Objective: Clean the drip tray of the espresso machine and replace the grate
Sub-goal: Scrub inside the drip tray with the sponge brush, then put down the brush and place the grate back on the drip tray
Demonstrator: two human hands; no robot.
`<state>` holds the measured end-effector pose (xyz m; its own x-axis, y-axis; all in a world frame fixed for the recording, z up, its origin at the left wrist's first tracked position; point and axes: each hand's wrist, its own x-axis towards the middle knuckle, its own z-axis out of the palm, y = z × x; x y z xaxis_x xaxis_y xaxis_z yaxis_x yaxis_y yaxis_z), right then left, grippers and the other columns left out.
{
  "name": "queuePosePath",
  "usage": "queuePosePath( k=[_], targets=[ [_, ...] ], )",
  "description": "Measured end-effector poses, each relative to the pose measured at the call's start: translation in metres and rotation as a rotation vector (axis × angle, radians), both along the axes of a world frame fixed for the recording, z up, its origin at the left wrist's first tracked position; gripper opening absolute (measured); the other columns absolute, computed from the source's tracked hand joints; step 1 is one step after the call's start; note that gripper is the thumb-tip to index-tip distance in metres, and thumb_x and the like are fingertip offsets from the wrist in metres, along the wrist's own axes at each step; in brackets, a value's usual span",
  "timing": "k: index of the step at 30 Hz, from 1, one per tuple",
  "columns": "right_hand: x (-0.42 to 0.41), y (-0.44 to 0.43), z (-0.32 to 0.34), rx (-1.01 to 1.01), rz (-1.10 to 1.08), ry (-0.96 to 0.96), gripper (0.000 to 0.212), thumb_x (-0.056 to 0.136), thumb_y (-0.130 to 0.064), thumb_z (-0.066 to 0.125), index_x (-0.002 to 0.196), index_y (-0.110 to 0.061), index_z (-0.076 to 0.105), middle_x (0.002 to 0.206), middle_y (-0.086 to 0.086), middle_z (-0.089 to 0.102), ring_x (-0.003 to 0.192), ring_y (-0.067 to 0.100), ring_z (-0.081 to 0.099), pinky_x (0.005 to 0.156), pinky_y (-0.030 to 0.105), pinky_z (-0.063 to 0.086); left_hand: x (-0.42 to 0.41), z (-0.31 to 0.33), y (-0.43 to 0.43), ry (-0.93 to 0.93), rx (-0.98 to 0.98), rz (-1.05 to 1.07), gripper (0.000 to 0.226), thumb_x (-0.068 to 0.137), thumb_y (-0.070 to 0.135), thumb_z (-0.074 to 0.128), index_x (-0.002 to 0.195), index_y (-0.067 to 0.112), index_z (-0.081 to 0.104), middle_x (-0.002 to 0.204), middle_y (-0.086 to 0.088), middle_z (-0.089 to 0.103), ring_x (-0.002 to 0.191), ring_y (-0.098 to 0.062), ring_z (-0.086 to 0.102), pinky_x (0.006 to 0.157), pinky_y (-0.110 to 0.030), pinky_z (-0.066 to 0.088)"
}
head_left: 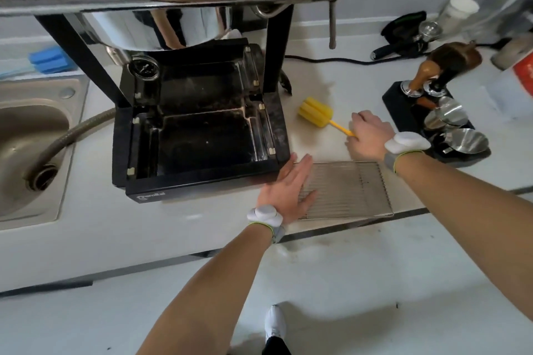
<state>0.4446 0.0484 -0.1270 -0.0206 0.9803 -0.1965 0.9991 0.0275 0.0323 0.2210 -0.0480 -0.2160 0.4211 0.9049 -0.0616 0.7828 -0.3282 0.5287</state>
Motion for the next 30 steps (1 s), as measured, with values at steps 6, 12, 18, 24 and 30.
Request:
queuePosePath(
  k=[6,12,18,24,30],
  targets=[
    [0.006,-0.046,0.022,-0.185,0.064,0.081,0.069,0.098,-0.040,0.041,0.151,-0.008,0.011,0.160,0.011,0.015,0.144,0.030,0.023,0.110,0.045,0.033,0.006,0.008,0.005,0.028,-0.173,0.000,0.082,0.091,0.075,0.018,0.158,0.034,-0.004,0.164,0.023,-0.012,0.151,-0.006,-0.019,0.118,-0.060,0.012],
    [0.014,-0.095,-0.003,-0.278,0.064,0.098,0.079,0.095,-0.057,0.033,0.153,-0.010,0.007,0.163,0.009,0.002,0.149,0.024,0.005,0.117,0.046,0.023,0.029,0.025,-0.007,0.162,-0.070,-0.052,0.091,0.089,0.068,0.032,0.160,0.022,-0.001,0.168,0.003,-0.007,0.155,-0.016,-0.008,0.120,-0.058,0.003],
    [0.007,-0.144,-0.065,-0.273,0.038,0.041,0.111,0.073,-0.086,0.026,0.153,-0.015,-0.006,0.162,0.008,-0.014,0.149,0.029,-0.008,0.120,0.050,0.007,0.037,0.010,-0.041,0.330,-0.078,-0.139,0.101,0.089,0.079,0.018,0.160,0.010,-0.003,0.167,-0.008,-0.013,0.155,-0.025,-0.012,0.122,-0.051,-0.005],
    [0.002,-0.185,-0.084,-0.060,0.045,-0.022,0.097,0.082,-0.035,0.067,0.152,-0.020,0.002,0.162,0.008,0.003,0.147,0.033,0.009,0.113,0.052,0.023,0.027,0.004,-0.073,0.498,0.049,-0.147,0.108,0.089,0.059,0.057,0.159,0.006,-0.007,0.168,-0.009,-0.008,0.156,-0.027,-0.003,0.125,-0.049,0.004],
    [-0.008,-0.222,-0.060,0.018,0.073,-0.058,0.072,0.080,-0.006,0.055,0.146,-0.017,0.028,0.151,0.007,0.034,0.135,0.032,0.037,0.100,0.048,0.038,0.031,0.042,-0.098,0.530,0.087,-0.118,0.066,0.091,0.018,0.056,0.150,0.007,0.029,0.157,-0.009,0.030,0.139,-0.032,0.033,0.105,-0.045,0.034]
  ],
)
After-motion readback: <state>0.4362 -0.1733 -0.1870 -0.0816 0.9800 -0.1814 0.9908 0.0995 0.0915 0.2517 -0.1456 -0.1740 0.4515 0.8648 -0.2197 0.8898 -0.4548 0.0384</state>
